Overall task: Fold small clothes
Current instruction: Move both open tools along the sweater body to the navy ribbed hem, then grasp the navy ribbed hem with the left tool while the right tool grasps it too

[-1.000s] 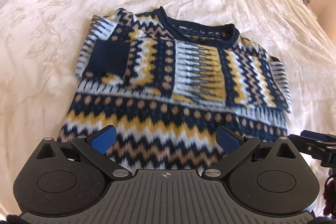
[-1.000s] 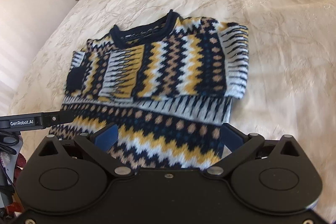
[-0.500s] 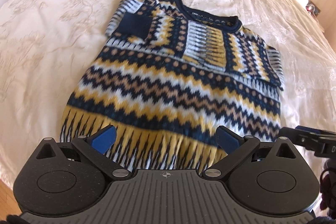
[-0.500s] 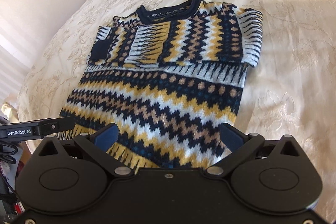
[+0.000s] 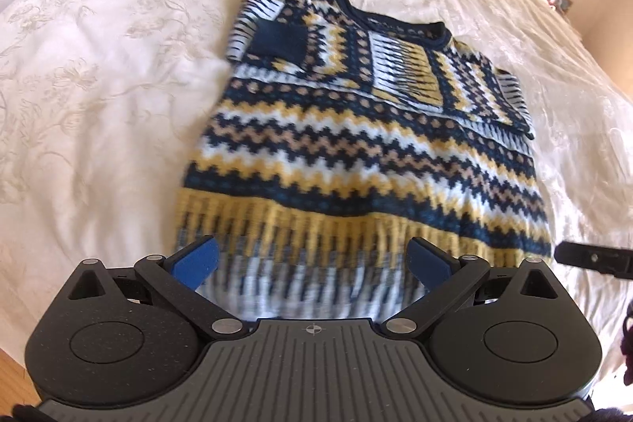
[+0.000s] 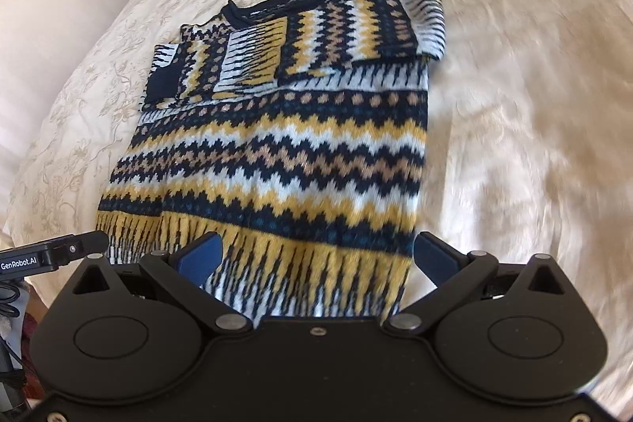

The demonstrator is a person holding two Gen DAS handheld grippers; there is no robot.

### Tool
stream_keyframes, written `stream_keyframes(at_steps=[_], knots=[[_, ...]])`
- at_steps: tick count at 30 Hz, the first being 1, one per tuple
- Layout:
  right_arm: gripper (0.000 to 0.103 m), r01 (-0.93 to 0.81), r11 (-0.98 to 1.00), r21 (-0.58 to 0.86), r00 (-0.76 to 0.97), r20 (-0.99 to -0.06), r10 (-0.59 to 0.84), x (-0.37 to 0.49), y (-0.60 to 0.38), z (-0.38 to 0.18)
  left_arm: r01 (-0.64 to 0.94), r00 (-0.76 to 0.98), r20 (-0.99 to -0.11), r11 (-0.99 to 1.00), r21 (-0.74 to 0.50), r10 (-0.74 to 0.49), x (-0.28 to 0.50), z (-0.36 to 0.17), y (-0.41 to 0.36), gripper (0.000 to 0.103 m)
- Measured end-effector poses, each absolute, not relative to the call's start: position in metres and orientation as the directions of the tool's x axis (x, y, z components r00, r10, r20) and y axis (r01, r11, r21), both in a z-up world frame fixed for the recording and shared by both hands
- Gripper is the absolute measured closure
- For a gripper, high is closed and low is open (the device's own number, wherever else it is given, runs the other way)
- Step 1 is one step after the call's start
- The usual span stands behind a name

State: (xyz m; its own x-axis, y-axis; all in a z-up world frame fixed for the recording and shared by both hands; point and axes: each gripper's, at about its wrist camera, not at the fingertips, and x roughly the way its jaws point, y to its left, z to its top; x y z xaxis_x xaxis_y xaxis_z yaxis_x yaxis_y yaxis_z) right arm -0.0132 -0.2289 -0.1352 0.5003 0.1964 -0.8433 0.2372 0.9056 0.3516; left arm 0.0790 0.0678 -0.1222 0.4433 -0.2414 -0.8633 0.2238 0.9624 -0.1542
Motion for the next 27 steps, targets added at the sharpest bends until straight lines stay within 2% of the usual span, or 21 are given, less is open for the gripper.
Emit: stream_keyframes(at_steps=[15,27], knots=[[0.000,0.343,0.870,0.355,0.478,-0.863,0.163,-0.073,-0.169,-0.155,0.310,0.415,-0.869,0.940,-0.142,-0.268,0.053,-0.154,0.139,0.000],[0.000,0.366,0.870,0.329,0.446,-0.883,0.147,-0.092,-0.167,-0.166,0.355,0.354,-0.891,0.922,-0.154,-0.286,0.044,-0.191,0.140,0.000]])
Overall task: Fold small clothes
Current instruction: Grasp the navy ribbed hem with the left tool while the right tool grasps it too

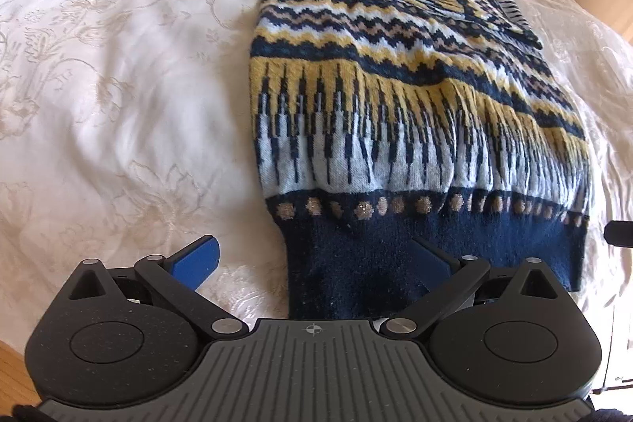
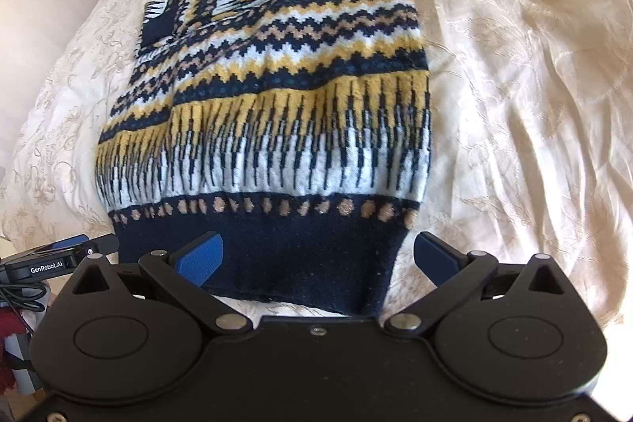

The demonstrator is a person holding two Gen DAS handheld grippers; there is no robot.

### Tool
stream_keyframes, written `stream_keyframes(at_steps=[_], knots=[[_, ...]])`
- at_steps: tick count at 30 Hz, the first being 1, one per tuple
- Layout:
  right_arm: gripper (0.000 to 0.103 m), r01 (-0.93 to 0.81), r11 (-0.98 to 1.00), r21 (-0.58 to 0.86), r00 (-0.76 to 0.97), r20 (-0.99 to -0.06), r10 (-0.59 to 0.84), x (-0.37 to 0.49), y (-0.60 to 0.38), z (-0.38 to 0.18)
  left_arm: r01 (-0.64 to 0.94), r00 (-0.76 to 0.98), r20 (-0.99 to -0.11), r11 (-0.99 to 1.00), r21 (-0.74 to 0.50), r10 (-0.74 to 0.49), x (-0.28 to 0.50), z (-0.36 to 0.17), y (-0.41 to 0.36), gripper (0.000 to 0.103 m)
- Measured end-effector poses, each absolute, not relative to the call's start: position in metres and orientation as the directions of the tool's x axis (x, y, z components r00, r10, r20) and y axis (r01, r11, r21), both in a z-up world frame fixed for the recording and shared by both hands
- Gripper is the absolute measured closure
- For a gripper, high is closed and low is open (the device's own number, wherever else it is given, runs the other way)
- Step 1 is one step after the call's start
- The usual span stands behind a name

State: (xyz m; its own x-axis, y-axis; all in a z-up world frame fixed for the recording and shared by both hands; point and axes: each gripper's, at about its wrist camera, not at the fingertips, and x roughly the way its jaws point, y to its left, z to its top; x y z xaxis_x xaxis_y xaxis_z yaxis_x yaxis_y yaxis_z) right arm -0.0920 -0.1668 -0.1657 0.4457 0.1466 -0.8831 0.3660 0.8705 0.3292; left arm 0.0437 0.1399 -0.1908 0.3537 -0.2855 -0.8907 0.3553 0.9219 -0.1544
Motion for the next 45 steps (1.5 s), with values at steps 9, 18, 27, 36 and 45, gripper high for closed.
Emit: stream_keyframes(at_steps=[9,18,27,36,45], knots=[[0.000,0.335,0.883,0.329,0.433,-0.886,0.166,-0.095,-0.174,-0.187,0.386,0.312,-0.902,0.908,-0.165,-0.297,0.052,-0.212,0.122,0.001],[0.000,0.341,0.855,0.392,0.426,-0.875,0.232,-0.088,-0.173,-0.216,0.390,0.290,-0.914,0.907,-0.158,-0.284,0.054,-0.224,0.119,0.001],[0.000,0.314,0.866,0.388,0.419,-0.876,0.240,-0.085,-0.169,-0.231,0.426,0.340,-0.902,0.899,-0.106,-0.267,0.046,-0.226,0.116,0.001],[0.000,0.329,0.838,0.435,0.436,-0.858,0.274,-0.089,-0.177,-0.232,0.429,0.329,-0.905,0.896,-0.112,-0.270,0.049,-0.221,0.120,0.014],[0.001,0.395,0.773,0.497,0.470,-0.832,0.294,-0.096,-0.188,-0.231,0.415,0.286,-0.903,0.891,-0.185,-0.321,0.044,-0.213,0.131,0.072]])
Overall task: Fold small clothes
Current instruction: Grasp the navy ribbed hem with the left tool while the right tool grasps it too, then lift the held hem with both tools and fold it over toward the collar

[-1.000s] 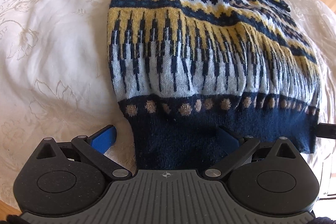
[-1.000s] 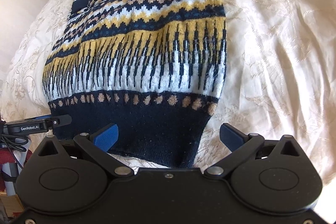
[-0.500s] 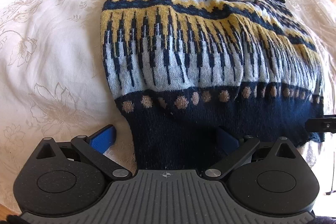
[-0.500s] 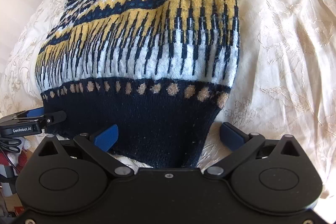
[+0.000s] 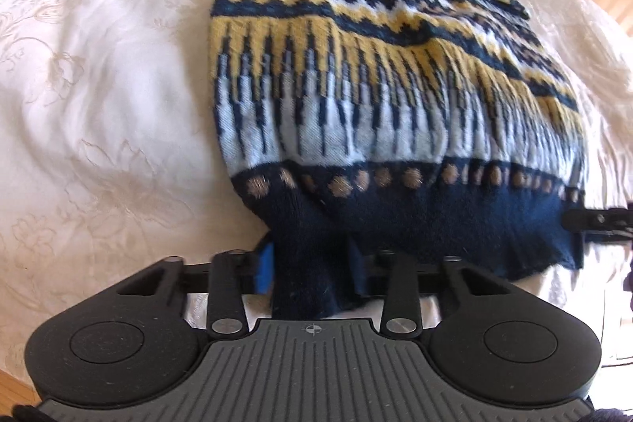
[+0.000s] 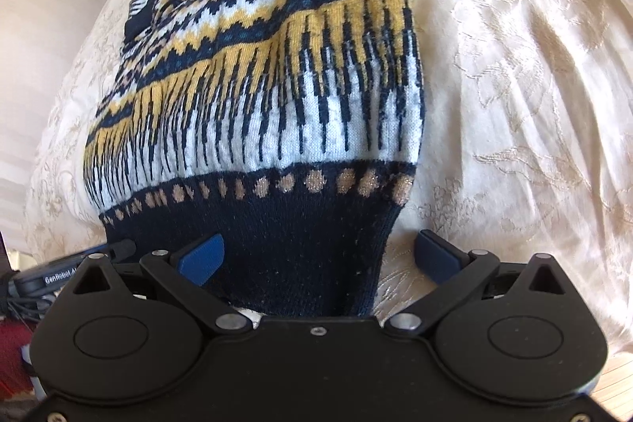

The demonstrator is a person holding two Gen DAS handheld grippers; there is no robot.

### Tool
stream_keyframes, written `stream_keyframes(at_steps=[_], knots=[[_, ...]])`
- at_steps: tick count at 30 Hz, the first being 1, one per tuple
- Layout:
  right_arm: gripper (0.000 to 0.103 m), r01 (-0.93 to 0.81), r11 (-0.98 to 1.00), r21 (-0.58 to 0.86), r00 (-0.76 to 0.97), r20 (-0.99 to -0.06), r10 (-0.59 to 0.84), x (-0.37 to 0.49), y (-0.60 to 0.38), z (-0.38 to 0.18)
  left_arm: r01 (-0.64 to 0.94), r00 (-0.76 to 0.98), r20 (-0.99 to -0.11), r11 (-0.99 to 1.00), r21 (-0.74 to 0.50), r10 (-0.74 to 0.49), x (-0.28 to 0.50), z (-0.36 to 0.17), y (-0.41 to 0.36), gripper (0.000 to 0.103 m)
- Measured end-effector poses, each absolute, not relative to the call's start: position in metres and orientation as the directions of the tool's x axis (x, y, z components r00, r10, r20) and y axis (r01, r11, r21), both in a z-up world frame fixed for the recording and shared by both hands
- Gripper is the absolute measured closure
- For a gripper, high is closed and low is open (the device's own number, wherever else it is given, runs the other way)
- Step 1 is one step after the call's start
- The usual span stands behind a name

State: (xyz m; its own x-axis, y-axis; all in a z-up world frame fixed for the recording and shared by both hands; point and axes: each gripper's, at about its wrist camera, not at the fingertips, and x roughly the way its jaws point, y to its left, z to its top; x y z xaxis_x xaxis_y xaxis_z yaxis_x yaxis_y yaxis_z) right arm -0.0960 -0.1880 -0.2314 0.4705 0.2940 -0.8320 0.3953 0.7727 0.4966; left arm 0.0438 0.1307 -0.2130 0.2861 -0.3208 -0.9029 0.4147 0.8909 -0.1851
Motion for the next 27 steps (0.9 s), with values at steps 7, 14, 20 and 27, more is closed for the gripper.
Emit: stream_keyframes(at_steps=[7,14,20,27], knots=[[0.077,0.388,0.798,0.462,0.429,-0.856,0.288,-0.091,-0.180,-0.226,0.405,0.280,-0.897,0.889,-0.213,-0.342,0.044,-0.210,0.127,0.092],[0.090,0.333,0.801,0.498,0.499,-0.814,0.298,-0.097,-0.176,-0.193,0.420,0.345,-0.841,0.870,-0.258,-0.416,0.034,-0.171,0.134,0.093],[0.090,0.317,0.764,0.562,0.608,-0.738,0.291,-0.107,-0.190,-0.151,0.386,0.416,-0.766,0.858,-0.338,-0.489,0.034,-0.125,0.144,0.093],[0.090,0.284,0.740,0.609,0.695,-0.663,0.278,-0.090,-0.207,-0.112,0.368,0.484,-0.706,0.852,-0.373,-0.518,0.058,-0.085,0.138,0.093]])
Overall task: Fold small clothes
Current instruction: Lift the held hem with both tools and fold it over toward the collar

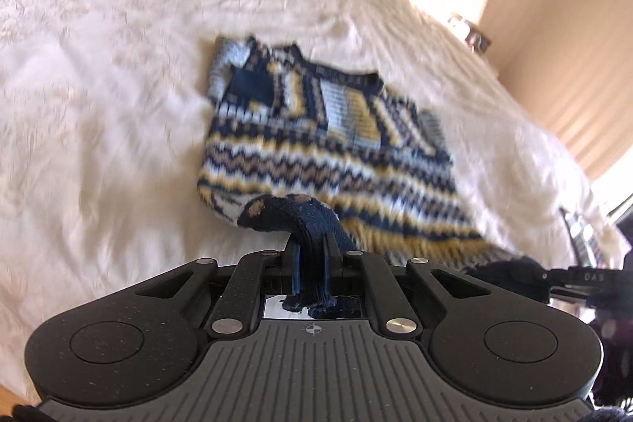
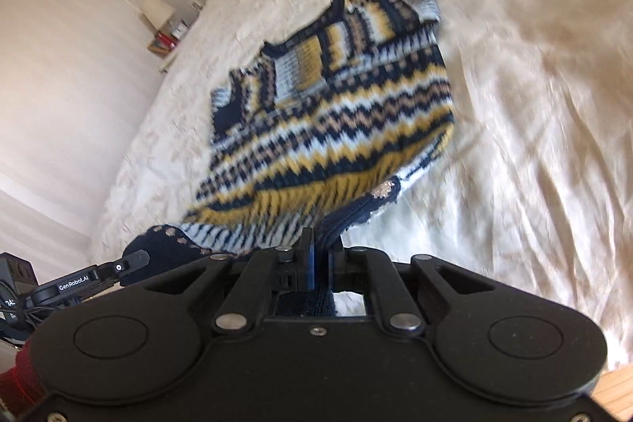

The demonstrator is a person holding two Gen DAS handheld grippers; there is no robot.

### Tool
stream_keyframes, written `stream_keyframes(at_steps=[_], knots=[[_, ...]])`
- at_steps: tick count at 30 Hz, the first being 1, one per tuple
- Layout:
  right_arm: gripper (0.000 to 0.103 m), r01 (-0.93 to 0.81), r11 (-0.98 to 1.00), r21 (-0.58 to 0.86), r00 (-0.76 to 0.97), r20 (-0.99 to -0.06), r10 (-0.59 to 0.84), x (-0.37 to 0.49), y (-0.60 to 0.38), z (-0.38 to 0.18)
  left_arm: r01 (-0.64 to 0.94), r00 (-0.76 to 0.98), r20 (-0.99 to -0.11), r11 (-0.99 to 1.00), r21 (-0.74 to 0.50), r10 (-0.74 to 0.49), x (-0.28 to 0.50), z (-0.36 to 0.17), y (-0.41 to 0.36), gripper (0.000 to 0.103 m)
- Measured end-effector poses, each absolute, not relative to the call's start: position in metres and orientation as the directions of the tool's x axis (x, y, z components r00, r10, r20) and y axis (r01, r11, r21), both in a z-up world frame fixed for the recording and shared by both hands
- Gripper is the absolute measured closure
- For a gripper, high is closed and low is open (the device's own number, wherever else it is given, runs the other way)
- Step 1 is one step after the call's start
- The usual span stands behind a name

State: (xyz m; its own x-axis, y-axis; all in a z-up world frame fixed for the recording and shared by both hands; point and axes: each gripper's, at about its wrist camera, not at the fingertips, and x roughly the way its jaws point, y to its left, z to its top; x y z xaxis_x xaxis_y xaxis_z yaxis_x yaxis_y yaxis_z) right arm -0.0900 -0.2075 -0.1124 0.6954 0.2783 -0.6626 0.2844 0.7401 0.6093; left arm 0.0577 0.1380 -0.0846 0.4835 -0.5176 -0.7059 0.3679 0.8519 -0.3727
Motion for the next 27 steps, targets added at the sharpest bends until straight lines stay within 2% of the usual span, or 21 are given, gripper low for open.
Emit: stream_keyframes(at_steps=[8,10,15,27], knots=[[0.090,0.226,0.736,0.638,0.765,-0.584,0.271,-0.040,-0.237,-0.084,0.333,0.567,-0.647,0.860,-0.385,-0.510,0.111,-0.053,0.118,0.093],[0.090,0.213,0.736,0.643,0.776,-0.568,0.273,-0.024,-0.247,-0.081,0.320,0.591,-0.634,0.867,-0.383,-0.498,0.125,-0.047,0.112,0.097],[0.090,0.176,0.735,0.655,0.794,-0.536,0.287,0.017,-0.271,-0.075,0.295,0.631,-0.621,0.884,-0.362,-0.465,0.159,-0.039,0.093,0.097],[0.090,0.223,0.687,0.692,0.789,-0.542,0.290,0.095,-0.307,-0.097,0.273,0.660,-0.630,0.912,-0.306,-0.409,0.224,-0.045,0.058,0.097]])
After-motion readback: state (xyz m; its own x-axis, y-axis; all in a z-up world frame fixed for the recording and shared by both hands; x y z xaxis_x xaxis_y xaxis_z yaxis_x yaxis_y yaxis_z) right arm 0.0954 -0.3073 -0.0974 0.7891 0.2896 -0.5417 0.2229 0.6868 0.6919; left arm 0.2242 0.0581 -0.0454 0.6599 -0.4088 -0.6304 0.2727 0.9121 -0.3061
